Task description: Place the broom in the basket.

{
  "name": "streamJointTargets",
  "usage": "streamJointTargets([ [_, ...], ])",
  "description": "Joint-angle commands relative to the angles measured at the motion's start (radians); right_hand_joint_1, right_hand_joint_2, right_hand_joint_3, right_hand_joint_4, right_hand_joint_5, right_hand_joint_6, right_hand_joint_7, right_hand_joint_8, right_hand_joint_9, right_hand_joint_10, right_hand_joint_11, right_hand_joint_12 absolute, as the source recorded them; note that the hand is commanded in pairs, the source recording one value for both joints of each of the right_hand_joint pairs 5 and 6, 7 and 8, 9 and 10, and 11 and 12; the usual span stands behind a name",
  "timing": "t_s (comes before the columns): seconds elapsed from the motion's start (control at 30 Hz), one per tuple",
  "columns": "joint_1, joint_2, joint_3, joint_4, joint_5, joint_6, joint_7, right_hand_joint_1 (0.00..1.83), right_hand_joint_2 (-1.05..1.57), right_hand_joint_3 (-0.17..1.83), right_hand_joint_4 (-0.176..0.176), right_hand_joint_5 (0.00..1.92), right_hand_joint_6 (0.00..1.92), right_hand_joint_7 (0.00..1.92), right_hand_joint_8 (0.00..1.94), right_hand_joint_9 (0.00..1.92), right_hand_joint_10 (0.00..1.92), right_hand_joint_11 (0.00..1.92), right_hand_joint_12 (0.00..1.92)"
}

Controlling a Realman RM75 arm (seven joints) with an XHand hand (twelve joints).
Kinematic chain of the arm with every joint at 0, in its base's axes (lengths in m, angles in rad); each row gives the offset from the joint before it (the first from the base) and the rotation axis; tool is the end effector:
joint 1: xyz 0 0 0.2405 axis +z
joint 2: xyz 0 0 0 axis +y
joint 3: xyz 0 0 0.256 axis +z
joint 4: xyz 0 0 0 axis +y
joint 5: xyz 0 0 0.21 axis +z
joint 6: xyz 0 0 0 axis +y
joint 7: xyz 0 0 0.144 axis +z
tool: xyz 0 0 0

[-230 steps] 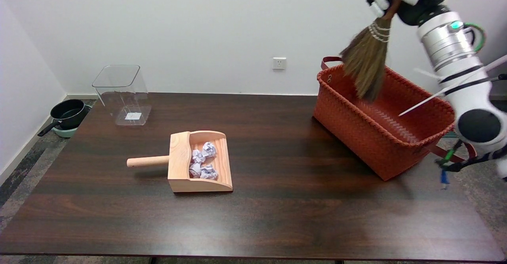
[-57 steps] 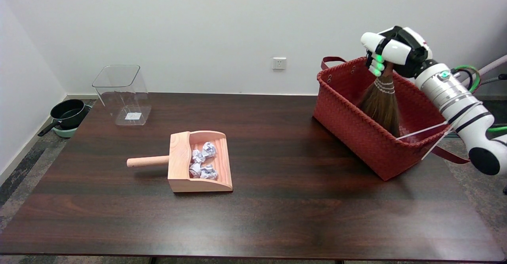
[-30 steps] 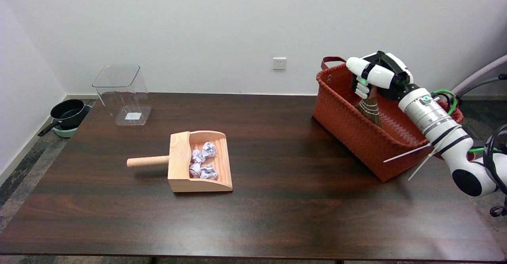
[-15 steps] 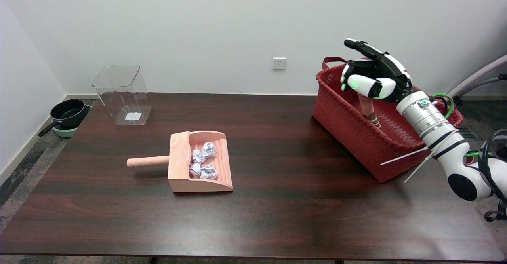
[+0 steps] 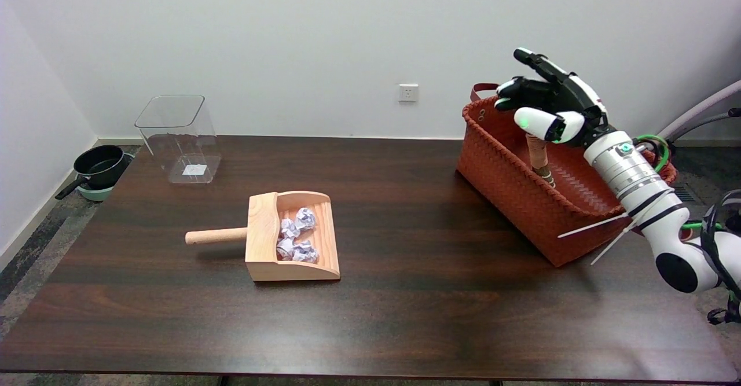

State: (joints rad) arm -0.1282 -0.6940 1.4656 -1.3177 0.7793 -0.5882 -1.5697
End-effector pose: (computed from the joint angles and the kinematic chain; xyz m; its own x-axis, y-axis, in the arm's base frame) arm -0.2072 -0.3137 0.4718 0.1336 0.0836 0.9875 -0.9678 -0.2035 0.1482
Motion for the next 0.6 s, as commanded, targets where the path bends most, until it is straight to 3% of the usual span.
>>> streamJointTargets([
  [0.03, -0.007, -0.022, 0.151, 0.011, 0.008, -0.091, 0.000, 1.18, -0.19, 1.34, 0.000, 0.35, 0.35, 0.58, 0.58, 0.54, 0.54, 0.73, 0.73],
  [0.17, -0.035, -0.035, 0.185, 0.008, 0.065, -0.163, -0.002, 1.15, -0.21, 1.24, 0.000, 0.44, 0.44, 0.56, 0.56, 0.53, 0.53, 0.72, 0.72],
  [0.23, -0.063, -0.042, 0.200, 0.005, 0.081, -0.192, -0.002, 1.14, -0.15, 1.22, 0.000, 0.87, 0.87, 0.55, 0.55, 0.53, 0.53, 0.72, 0.72],
  [0.3, -0.099, -0.052, 0.217, -0.007, 0.082, -0.204, -0.002, 1.10, -0.03, 1.16, 0.000, 1.06, 1.06, 0.54, 0.54, 0.53, 0.53, 0.72, 0.72],
  [0.6, -0.305, -0.137, 0.374, -0.108, 0.077, -0.250, -0.174, 1.11, 0.06, 1.09, 0.000, 1.08, 1.08, 0.70, 0.70, 0.60, 0.60, 0.77, 0.77],
])
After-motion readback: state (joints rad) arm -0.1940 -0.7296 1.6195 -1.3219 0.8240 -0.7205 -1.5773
